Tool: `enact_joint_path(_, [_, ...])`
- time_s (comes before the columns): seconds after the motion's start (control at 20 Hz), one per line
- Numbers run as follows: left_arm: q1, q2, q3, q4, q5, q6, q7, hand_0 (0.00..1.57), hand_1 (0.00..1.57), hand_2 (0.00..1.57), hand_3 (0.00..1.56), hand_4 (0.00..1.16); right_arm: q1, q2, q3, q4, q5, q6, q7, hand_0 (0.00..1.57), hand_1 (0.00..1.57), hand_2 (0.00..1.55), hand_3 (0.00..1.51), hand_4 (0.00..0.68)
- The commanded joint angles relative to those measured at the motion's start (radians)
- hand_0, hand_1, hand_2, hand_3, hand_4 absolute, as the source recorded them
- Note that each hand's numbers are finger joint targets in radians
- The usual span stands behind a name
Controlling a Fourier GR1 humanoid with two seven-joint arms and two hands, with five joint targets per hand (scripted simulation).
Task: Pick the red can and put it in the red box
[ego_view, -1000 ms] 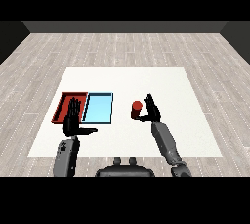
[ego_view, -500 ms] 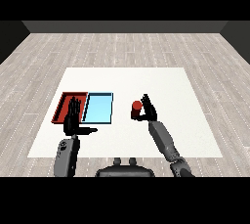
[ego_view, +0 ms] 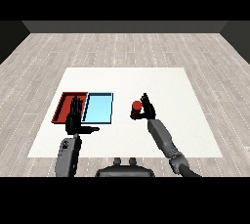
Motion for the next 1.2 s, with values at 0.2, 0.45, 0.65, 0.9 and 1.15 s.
enact_joint_path(0.2, [0.079,-0.014,-0.035,-0.085,-0.021,0.003,-0.001,0.0,0.0,0.0,0.0,0.0,-0.05,0.005,0.051,0.102,-0.05,-0.013,-0.069,0.0,0.0,0.0,0.0,0.0])
enact_joint_path(0.45, [0.002,0.02,0.03,0.069,0.018,-0.043,-0.058,0.0,0.0,0.0,0.0,0.0,0.045,0.005,0.124,-0.082,-0.093,-0.059,0.025,0.0,0.0,0.0,0.0,0.0])
enact_joint_path(0.65, [0.019,0.012,0.019,-0.026,0.019,-0.013,0.008,0.0,0.0,0.0,0.0,0.0,-0.07,0.005,0.177,0.135,-0.147,-0.064,-0.077,0.0,0.0,0.0,0.0,0.0])
enact_joint_path(0.9, [0.08,-0.023,-0.018,0.015,-0.017,-0.027,-0.099,0.0,0.0,0.0,0.0,0.0,-0.106,0.005,0.18,0.082,-0.155,-0.09,-0.003,0.0,0.0,0.0,0.0,0.0])
enact_joint_path(1.15, [0.082,0.034,0.038,-0.051,0.056,-0.069,-0.019,0.0,0.0,0.0,0.0,0.0,-0.181,0.005,0.205,0.181,-0.212,-0.118,-0.005,0.0,0.0,0.0,0.0,0.0])
